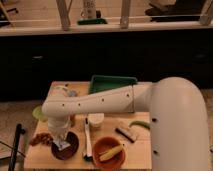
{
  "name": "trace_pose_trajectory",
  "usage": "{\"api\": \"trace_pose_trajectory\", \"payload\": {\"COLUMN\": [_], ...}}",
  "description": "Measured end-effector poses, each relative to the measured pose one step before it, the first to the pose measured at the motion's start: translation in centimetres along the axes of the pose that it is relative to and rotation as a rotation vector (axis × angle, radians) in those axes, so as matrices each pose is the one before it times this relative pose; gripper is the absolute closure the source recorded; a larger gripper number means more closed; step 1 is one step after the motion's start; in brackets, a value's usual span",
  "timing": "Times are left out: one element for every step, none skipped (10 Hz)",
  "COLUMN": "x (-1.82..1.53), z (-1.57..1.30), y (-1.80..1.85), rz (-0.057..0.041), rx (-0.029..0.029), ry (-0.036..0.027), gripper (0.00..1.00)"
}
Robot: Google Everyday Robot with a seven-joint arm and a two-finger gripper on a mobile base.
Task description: Wipe purple bowl with towel
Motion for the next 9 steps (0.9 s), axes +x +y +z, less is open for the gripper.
{"api": "trace_pose_trajectory", "payload": {"x": [-1.351,-0.799,-1.179,-0.976,-0.7,-0.304,-0.086,0.003,0.187], "z": [0.602,0.357,0.401,0.317,0.304,0.127,-0.008,-0.133,-0.318], "y": [-0.328,-0.015,0.18,0.292,0.505,0.893,1.151,1.308,1.15], "rz": [-0.03665,-0.0167,-0.01963,-0.01438,-0.008,0.0057,0.01369,0.02055,0.02275], "rx": [-0.01175,-0.00652,-0.00704,-0.00772,-0.00628,-0.00289,-0.00098,0.00029,0.00128], "ry": [-0.01732,-0.01118,-0.0155,-0.01255,-0.01139,-0.0061,-0.0018,0.00118,0.00621], "gripper": [1.0,1.0,1.0,1.0,1.0,1.0,1.0,1.0,1.0]}}
